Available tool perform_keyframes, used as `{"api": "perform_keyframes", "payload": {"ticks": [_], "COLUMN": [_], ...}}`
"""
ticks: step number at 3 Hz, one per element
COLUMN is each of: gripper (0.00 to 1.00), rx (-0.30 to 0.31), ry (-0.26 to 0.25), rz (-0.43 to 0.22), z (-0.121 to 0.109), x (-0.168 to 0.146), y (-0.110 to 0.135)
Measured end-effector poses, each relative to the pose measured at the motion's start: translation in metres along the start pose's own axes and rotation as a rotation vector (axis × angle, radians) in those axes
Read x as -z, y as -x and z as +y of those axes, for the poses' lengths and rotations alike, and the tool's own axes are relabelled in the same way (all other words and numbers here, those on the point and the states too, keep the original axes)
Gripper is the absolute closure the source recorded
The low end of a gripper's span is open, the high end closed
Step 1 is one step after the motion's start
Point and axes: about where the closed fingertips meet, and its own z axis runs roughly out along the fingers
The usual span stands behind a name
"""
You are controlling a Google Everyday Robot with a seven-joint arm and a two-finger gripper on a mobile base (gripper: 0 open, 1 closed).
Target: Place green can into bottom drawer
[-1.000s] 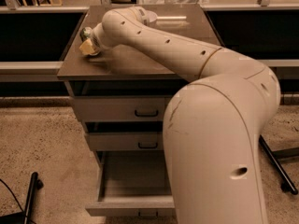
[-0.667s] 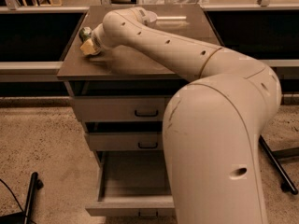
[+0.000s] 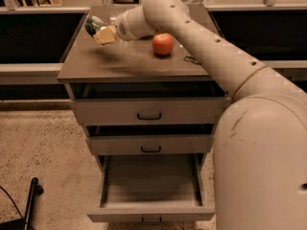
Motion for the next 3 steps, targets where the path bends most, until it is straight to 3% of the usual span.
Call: {"api": "perform_keyframes", "payload": {"ticks": [1, 2, 3], "gripper": [1.00, 1.00, 1.00], "rx": [0.077, 0.267, 0.481], "ry": [0.170, 0.314, 0.383], "rz": [-0.040, -0.005, 0.151], "z": [0.040, 0.077, 0.099], "x": [0.055, 0.082, 0.098], "y": [0.018, 0.013, -0.036]}}
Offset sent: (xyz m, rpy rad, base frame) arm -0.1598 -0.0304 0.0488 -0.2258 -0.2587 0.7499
